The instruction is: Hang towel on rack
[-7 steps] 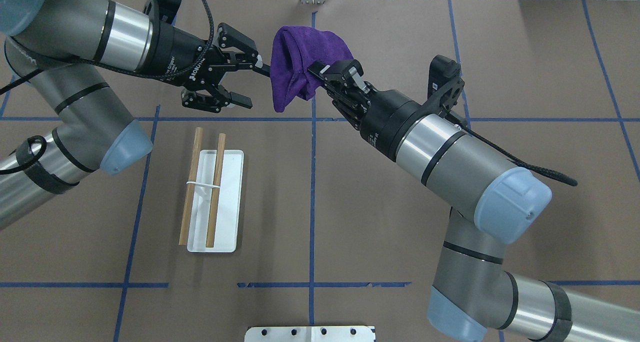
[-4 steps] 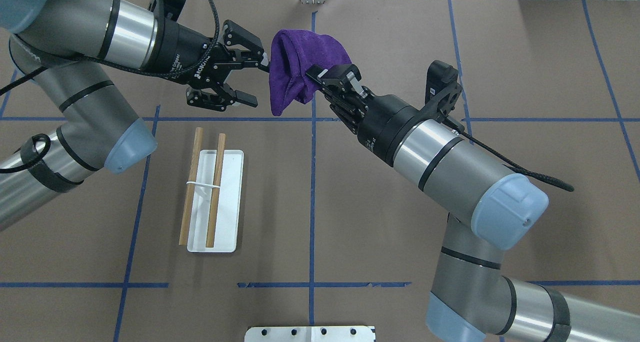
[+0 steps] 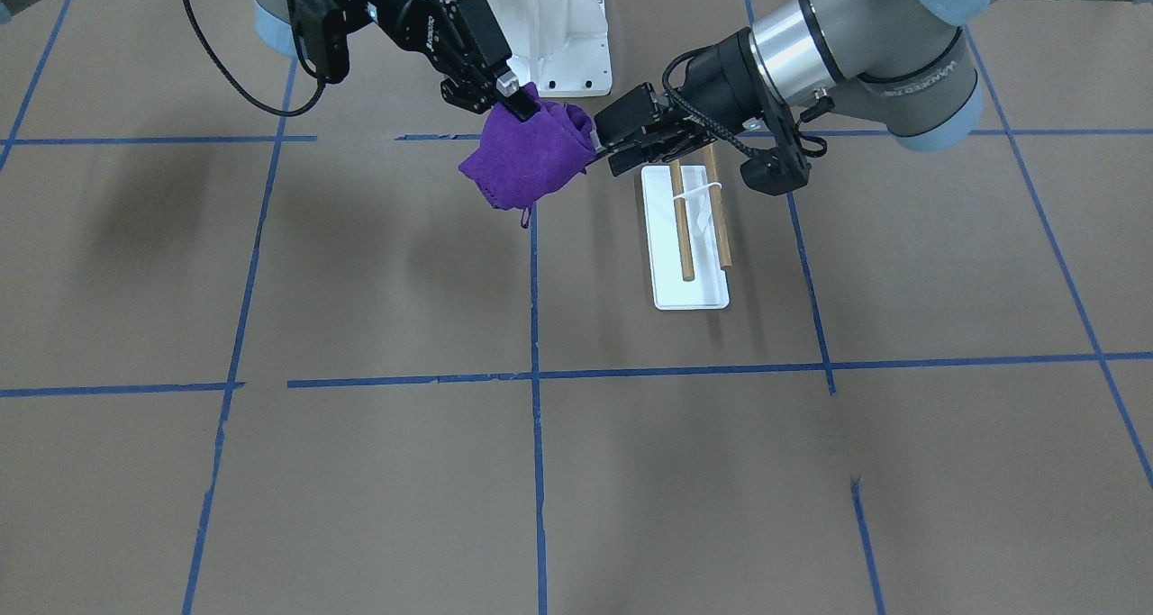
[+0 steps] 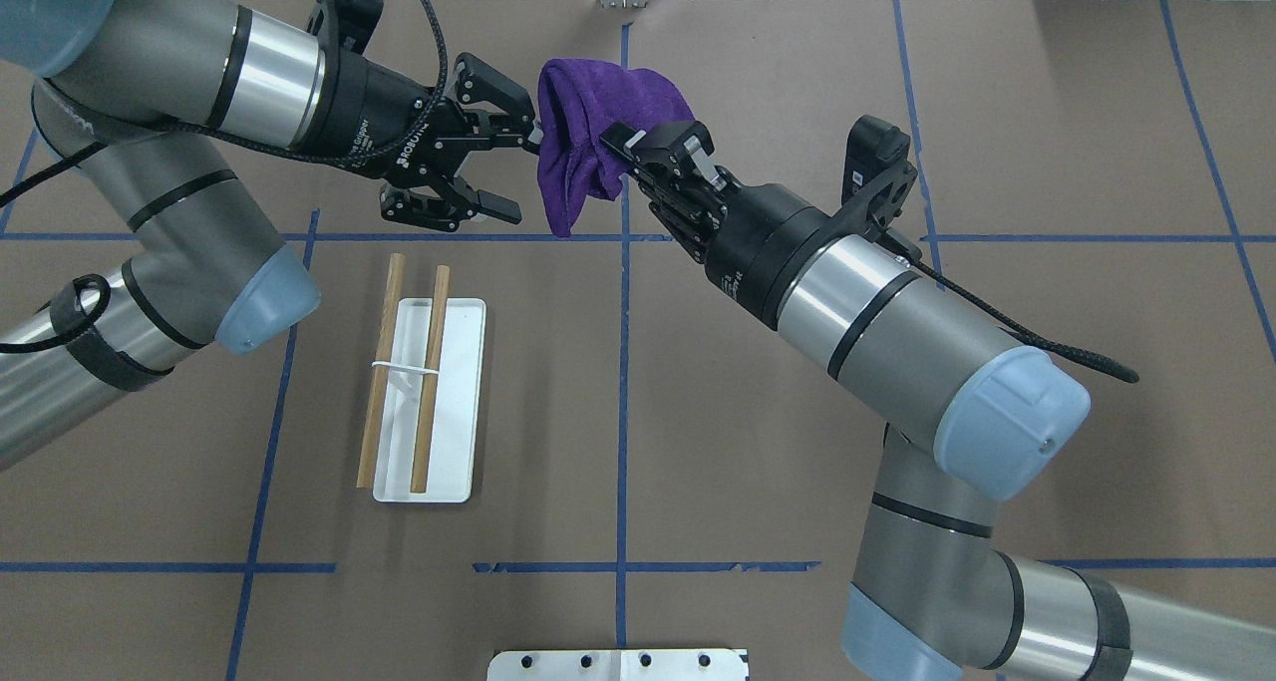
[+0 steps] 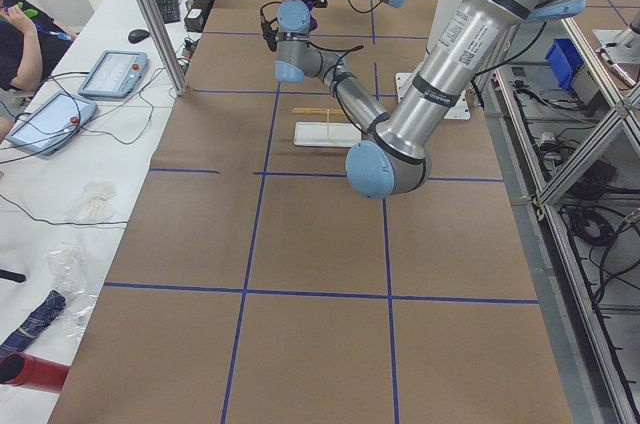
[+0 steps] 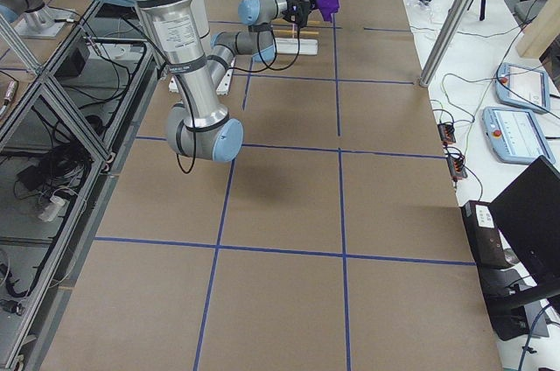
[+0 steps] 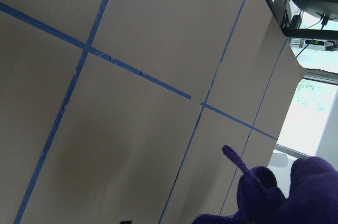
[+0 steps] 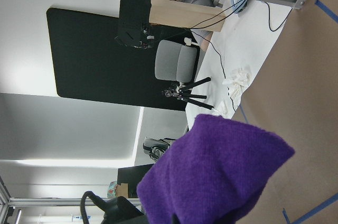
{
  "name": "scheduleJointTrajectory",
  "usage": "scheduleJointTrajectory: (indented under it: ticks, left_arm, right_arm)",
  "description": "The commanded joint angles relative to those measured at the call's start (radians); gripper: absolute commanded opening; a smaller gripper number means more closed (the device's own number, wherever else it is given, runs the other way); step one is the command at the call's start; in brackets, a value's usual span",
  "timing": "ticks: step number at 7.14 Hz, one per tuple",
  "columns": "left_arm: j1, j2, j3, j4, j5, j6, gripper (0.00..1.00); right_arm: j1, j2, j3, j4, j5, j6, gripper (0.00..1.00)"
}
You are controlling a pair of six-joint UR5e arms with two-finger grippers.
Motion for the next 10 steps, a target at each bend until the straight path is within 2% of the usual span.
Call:
scheduleJointTrajectory:
  ticks: [1,7,10]
  left_arm:
    - [0.001,-0.006,-0.001,0.0,-0.001,0.0,0.7]
    - [0.001,-0.016,-0.001,0.002,-0.001,0.001,0.68]
    - [0.0,-0.016,-0.001,0.003,-0.001,0.0,0.67]
  right_arm:
    - [-0.004,0.002,-0.001,0.0,-0.001,0.0,0.0]
    - [-0.03,0.002,0.008,0.002,-0.02,-0.002,0.0]
    - [-0.05,-0.012,0.008,0.064,-0.02,-0.009,0.0]
